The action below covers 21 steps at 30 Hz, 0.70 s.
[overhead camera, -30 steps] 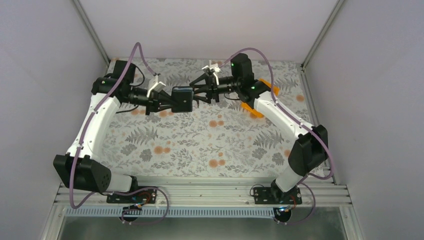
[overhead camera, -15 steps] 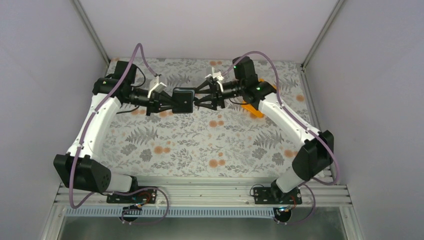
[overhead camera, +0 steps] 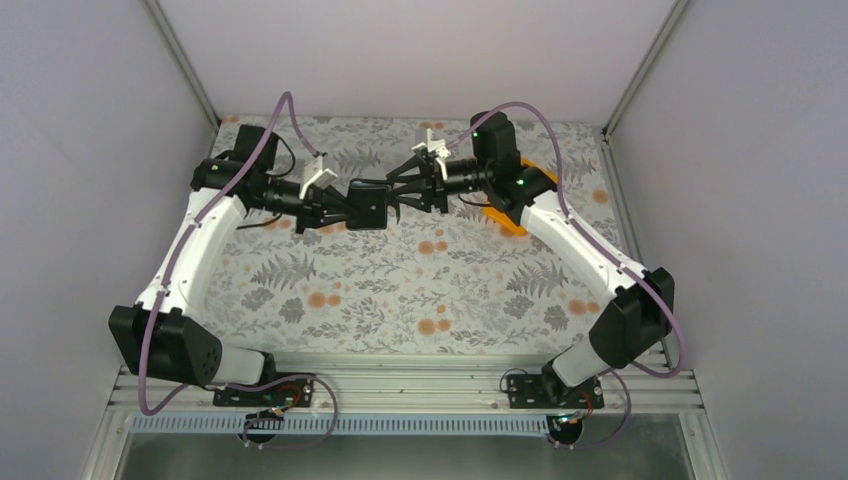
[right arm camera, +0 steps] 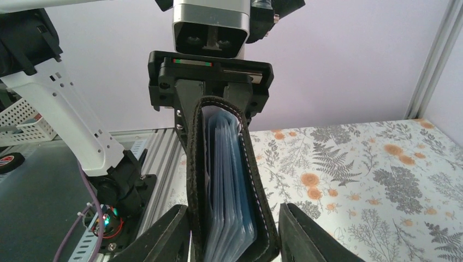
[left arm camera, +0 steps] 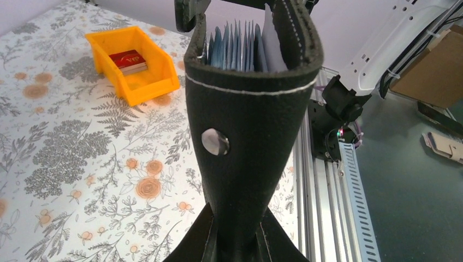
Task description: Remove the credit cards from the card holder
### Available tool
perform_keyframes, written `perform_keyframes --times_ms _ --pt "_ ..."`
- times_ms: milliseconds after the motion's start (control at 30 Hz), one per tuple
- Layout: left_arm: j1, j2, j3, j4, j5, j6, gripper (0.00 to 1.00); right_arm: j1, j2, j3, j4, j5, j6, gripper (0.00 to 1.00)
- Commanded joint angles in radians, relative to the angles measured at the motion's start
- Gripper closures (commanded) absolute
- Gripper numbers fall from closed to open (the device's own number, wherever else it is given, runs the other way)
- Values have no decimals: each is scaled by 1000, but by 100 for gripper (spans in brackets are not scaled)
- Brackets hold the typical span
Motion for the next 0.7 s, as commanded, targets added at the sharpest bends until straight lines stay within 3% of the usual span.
perform_keyframes --times_ms 0,233,433,500,667 --pt "-8 -17 -8 9 36 30 98 -26 -27 -9 -19 5 -40 56" --pt "-10 -18 -13 6 38 39 98 -62 -33 -23 -61 -38 -70 50" --pt "-13 -10 -7 12 34 29 98 -20 3 -13 -32 -36 -30 33" --pt "-14 -12 -9 12 33 29 98 -9 20 -8 -27 -26 -22 34" --pt "-16 -15 -15 10 30 35 98 -6 54 30 -54 0 -30 49"
